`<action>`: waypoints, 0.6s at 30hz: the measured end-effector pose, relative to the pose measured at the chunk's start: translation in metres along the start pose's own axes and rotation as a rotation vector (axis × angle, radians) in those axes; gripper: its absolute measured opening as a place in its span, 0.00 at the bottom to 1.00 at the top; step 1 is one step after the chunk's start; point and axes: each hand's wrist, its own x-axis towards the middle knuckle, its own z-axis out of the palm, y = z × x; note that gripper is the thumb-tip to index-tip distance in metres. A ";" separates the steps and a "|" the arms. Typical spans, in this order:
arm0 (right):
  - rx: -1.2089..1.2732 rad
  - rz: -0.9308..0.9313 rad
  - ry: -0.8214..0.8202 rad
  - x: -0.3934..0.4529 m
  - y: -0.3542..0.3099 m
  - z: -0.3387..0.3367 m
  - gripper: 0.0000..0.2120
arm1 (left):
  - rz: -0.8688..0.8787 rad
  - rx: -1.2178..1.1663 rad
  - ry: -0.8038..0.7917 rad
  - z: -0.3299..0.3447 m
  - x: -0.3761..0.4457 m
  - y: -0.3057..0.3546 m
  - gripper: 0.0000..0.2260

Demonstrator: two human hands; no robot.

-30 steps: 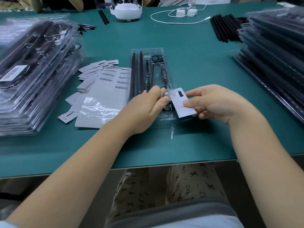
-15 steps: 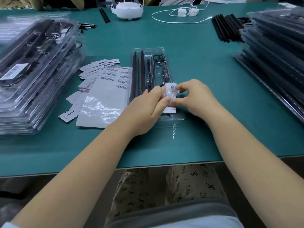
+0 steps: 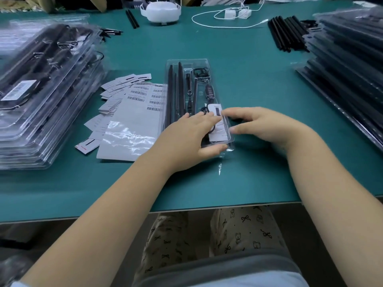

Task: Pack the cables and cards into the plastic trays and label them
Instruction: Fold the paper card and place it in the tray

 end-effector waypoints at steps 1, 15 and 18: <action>0.141 0.016 0.030 -0.004 0.001 -0.004 0.28 | -0.003 0.017 -0.011 0.001 0.001 0.000 0.33; -0.039 0.000 0.289 0.002 0.006 0.012 0.14 | -0.047 -0.092 -0.035 0.000 -0.001 0.002 0.23; -0.187 -0.012 0.283 0.006 0.006 0.013 0.16 | -0.047 -0.101 -0.025 -0.001 -0.002 0.002 0.23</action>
